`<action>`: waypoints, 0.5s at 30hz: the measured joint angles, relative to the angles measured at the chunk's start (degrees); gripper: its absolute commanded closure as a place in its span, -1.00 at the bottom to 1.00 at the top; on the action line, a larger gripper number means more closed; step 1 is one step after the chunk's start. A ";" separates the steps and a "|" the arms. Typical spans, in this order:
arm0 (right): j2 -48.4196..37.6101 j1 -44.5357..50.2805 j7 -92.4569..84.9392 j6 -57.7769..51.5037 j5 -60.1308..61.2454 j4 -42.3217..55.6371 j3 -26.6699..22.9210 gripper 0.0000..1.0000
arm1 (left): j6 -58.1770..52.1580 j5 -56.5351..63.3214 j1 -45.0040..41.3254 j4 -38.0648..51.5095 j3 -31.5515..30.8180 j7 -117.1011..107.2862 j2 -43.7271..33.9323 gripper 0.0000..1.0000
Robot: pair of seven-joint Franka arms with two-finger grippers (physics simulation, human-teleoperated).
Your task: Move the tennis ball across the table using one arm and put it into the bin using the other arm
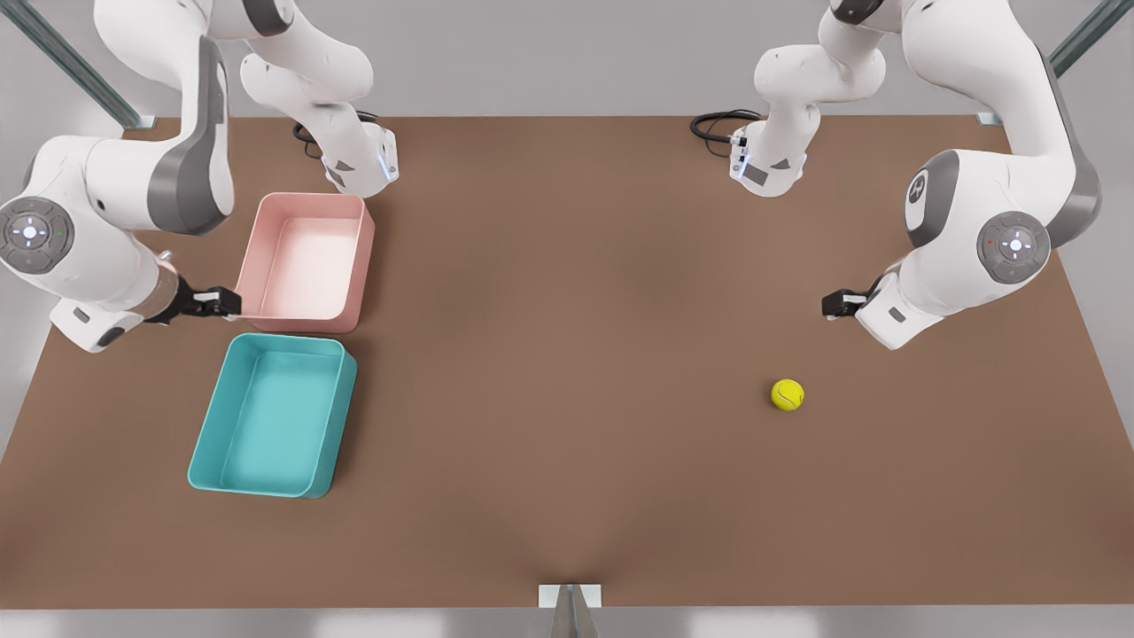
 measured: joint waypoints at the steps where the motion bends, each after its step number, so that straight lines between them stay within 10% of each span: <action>1: -0.13 -0.04 0.14 0.13 -0.02 0.00 -0.03 -1.00 | 0.06 0.00 0.01 0.00 0.00 -0.10 0.00 -1.00; 5: 1.45 1.12 0.66 0.29 -0.34 0.24 -0.21 -1.00 | 0.52 0.10 0.28 1.00 -0.07 -0.47 3.03 -1.00; 7: 2.22 1.69 0.88 0.50 -0.42 0.47 -0.17 -1.00 | 1.64 0.36 0.45 2.99 -0.16 -0.23 7.89 0.57; 15: 3.12 1.69 1.61 3.91 2.27 0.51 -0.41 -1.00 | 14.07 6.09 2.93 2.74 0.10 16.43 21.69 0.57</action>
